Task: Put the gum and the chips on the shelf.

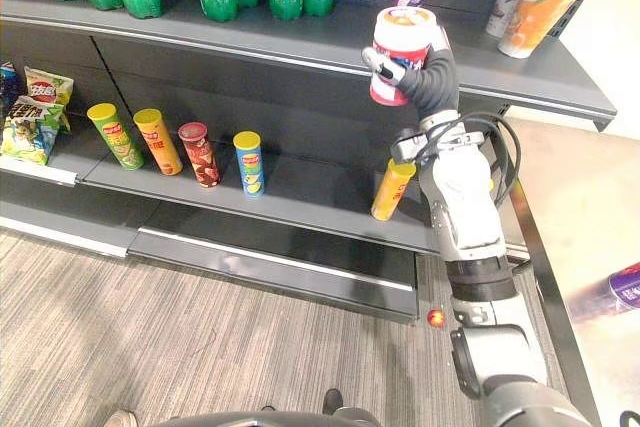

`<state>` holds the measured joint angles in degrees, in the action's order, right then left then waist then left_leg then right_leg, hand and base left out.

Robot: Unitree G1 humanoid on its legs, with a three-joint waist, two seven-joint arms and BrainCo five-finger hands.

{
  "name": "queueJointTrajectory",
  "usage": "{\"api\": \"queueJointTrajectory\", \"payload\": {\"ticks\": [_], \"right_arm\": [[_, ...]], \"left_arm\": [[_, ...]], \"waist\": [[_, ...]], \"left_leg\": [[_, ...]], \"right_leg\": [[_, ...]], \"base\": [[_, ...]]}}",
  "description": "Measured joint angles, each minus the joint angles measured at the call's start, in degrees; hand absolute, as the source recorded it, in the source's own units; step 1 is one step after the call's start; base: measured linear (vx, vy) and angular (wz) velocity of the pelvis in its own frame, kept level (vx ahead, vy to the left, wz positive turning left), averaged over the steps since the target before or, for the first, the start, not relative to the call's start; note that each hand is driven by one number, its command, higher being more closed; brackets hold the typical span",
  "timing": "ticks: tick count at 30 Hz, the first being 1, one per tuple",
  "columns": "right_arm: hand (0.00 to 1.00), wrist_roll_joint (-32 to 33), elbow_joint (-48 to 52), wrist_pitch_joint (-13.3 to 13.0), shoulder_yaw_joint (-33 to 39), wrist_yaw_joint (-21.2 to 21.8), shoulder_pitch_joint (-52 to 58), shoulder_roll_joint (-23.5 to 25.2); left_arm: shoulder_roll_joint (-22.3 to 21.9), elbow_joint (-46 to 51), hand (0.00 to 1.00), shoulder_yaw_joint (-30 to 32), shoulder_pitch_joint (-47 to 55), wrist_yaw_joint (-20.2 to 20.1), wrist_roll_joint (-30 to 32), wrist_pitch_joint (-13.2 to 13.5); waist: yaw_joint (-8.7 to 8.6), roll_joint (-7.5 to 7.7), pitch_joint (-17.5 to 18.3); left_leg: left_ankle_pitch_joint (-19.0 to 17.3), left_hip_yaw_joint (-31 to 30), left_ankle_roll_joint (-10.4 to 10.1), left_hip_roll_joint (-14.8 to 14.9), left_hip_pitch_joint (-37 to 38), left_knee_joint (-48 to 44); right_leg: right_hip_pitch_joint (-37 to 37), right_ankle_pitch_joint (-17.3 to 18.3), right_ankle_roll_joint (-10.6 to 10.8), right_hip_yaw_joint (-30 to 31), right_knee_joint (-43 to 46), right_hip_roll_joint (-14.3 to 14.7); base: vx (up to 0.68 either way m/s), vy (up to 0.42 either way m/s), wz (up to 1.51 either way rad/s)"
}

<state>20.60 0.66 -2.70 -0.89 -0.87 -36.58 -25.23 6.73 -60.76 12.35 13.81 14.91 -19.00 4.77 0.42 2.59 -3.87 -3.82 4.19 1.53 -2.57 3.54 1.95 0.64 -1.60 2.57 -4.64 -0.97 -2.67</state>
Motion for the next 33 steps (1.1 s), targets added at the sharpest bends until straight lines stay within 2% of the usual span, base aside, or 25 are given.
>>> {"api": "queueJointTrajectory", "payload": {"ticks": [8,12,16,18,22,27,33], "right_arm": [[1.00,0.8,-5.9,3.7,-2.0,-2.4,-7.1,-1.4],[1.00,0.6,-12.7,5.3,-2.6,-4.2,-10.7,-2.1],[1.00,0.6,-20.2,5.2,-4.2,-5.4,-14.9,-3.8],[1.00,0.6,-22.9,4.7,-4.2,-6.1,-16.3,-4.3],[1.00,-0.1,-28.4,0.1,-4.2,-6.9,-19.0,-6.0],[1.00,-0.6,-31.8,-3.8,-4.6,-9.6,-21.4,-7.1],[1.00,-2.8,-33.2,-8.1,-5.2,-13.5,-25.2,-9.4]], "left_arm": [[0.0,0.1,0.00,0.4,-0.1,0.1,0.1,-0.5],[0.0,0.3,0.00,0.4,-0.1,0.2,0.1,-1.6],[0.0,0.3,0.00,0.3,-0.1,0.4,0.0,-1.8],[0.0,0.4,0.00,0.4,-0.1,0.4,0.0,-1.8],[0.0,0.4,0.00,0.4,-0.1,0.5,0.0,-2.1],[0.0,0.4,0.00,0.4,-0.1,0.4,0.0,-2.3],[0.0,0.8,0.00,0.3,-1.1,0.0,-0.8,-2.2]], "waist": [[0.87,-0.22,0.3],[1.40,-0.25,0.5],[2.01,-0.32,0.4],[2.21,-0.42,0.4],[2.98,-1.01,-0.1],[3.68,-2.24,-1.1],[4.15,-2.49,-4.1]], "left_leg": [[0.7,-0.6,-0.4,0.5,0.8,0.8],[1.6,-1.8,-0.5,0.6,0.7,1.7],[2.1,-3.0,-0.6,0.7,0.5,2.0],[2.2,-3.4,-0.7,0.7,0.3,2.0],[2.6,-4.6,-0.7,0.7,-0.4,1.9],[2.6,-5.0,-0.7,0.7,-0.5,1.8],[2.4,-5.6,-0.8,0.7,-1.4,0.8]], "right_leg": [[-1.0,-0.4,-0.5,-0.6,-0.9,0.6],[-1.0,-0.4,-0.6,-1.9,-1.0,0.7],[-1.1,-0.4,-0.7,-3.0,-1.2,0.7],[-1.2,-0.4,-0.7,-3.4,-1.4,0.6],[-1.2,-0.6,-0.9,-4.7,-1.9,0.6],[-1.2,-0.6,-0.9,-5.2,-2.0,0.6],[-1.0,-0.6,-0.9,-5.8,-2.1,0.6]], "base": [[-0.01,-0.011,0.03],[-0.02,-0.021,0.14],[-0.02,-0.010,0.15],[-0.02,-0.010,0.13],[-0.01,-0.008,0.15],[0.00,-0.004,0.04],[-0.01,-0.004,0.04]]}}
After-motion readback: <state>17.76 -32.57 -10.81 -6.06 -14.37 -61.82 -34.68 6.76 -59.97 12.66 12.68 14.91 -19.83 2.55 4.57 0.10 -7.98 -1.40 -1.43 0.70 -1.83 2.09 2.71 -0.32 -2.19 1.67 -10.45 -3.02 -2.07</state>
